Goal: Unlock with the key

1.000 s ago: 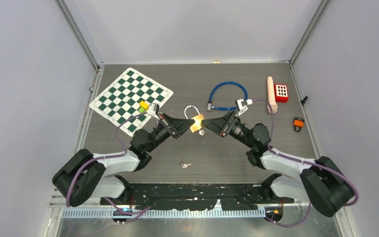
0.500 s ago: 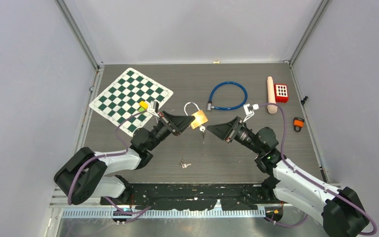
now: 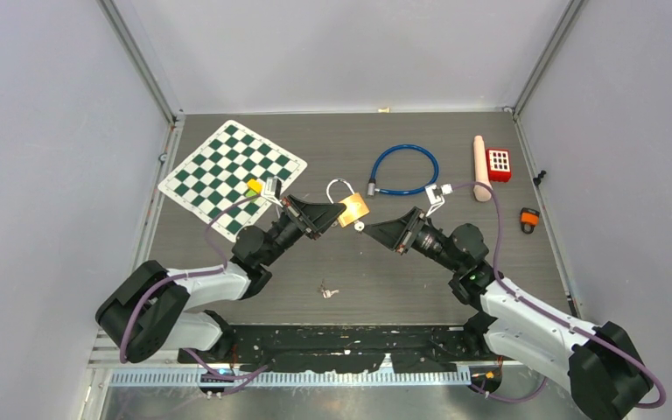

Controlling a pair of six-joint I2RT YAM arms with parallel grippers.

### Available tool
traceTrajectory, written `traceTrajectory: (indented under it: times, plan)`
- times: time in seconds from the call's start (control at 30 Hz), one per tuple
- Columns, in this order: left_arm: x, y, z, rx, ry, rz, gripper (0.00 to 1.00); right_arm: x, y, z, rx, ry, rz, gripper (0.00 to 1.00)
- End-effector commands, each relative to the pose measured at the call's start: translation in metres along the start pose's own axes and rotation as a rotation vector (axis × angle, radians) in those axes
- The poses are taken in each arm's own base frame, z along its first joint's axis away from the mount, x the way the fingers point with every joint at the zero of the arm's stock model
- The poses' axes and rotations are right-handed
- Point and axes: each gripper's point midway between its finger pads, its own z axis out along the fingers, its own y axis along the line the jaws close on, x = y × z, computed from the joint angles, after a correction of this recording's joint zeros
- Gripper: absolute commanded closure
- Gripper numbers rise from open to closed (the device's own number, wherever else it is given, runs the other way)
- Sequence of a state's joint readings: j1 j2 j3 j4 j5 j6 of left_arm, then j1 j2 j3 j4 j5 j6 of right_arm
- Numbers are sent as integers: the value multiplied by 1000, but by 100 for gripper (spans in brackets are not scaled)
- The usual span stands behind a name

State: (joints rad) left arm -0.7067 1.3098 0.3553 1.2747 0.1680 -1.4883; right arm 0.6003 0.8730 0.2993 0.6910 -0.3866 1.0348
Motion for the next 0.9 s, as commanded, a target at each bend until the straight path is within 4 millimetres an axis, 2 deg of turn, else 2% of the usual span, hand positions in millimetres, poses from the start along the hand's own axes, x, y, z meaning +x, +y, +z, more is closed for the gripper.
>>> traceTrajectory:
  times: [0.0, 0.13, 0.27, 0.47, 0.87]
  plan:
    - [-14, -65, 6, 224, -50, 31, 100, -17, 30, 2, -91, -54, -41, 67]
    - [-14, -65, 7, 224, -54, 34, 100, -22, 21, -5, -32, -95, -71, 64]
    - [-13, -66, 7, 226, -49, 32, 100, -26, 28, -9, -28, -102, -105, 63]
    - [-13, -71, 7, 239, -47, 37, 100, -23, 39, 1, -74, -55, -82, 64]
    - [-10, -70, 9, 237, -39, 45, 100, -19, 47, 18, -99, -21, -59, 70]
